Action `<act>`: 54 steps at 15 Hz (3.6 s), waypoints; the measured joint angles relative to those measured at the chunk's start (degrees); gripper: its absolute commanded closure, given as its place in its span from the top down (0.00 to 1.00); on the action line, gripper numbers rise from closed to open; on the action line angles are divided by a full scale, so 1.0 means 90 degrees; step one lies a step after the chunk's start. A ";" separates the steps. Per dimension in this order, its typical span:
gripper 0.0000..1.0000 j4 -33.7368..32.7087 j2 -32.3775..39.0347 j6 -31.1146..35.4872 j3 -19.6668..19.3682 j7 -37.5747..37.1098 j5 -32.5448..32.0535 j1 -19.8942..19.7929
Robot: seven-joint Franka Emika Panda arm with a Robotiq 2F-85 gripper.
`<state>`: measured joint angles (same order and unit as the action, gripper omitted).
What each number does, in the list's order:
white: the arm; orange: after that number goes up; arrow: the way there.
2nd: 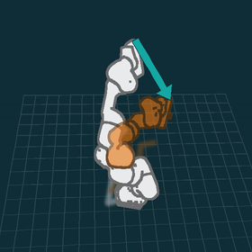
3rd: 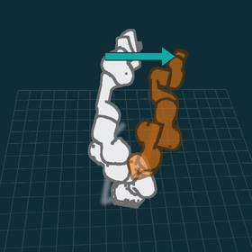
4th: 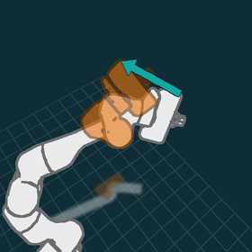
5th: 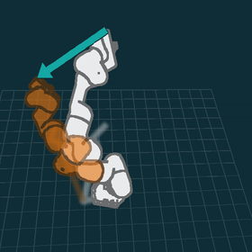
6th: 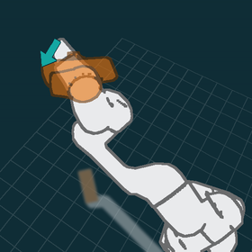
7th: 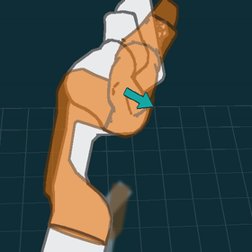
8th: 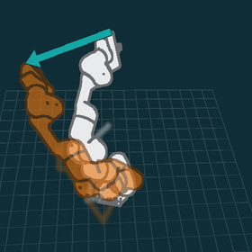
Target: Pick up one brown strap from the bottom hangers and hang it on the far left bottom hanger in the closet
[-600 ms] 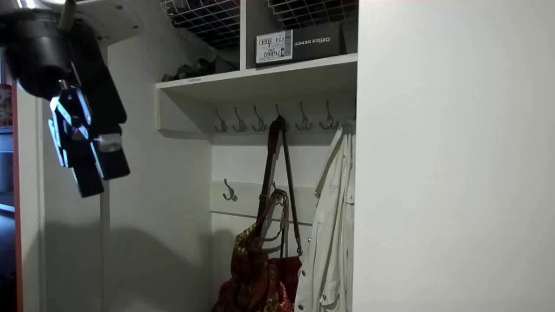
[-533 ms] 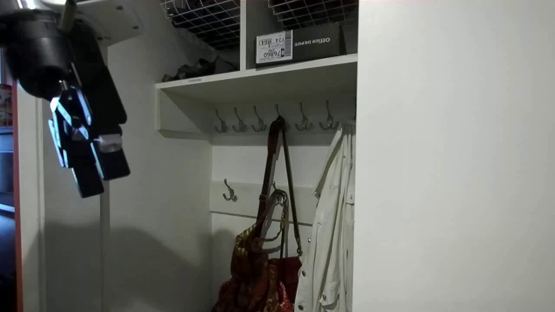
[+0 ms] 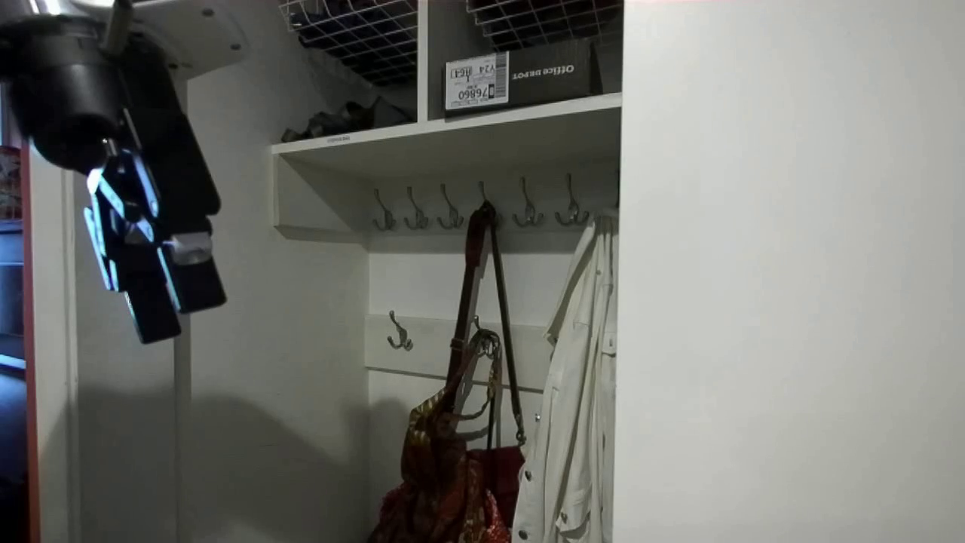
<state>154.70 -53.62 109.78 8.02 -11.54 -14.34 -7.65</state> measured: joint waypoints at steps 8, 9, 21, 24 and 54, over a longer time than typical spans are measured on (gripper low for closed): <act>1.00 -0.0112 0.1022 0.1904 -0.0243 -0.0003 0.0478 0.0443; 1.00 -0.0177 0.1291 0.2289 -0.0311 0.0031 0.0596 0.0520; 1.00 -0.2273 0.4882 0.4475 -0.0830 0.1725 0.2180 0.1530; 1.00 -0.2849 0.5614 0.4872 -0.0808 0.2037 0.2502 0.1545; 1.00 -0.7746 1.0362 0.4995 0.0606 0.5487 0.3977 -0.0052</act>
<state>84.99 39.64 154.74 13.47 37.84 21.44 -8.11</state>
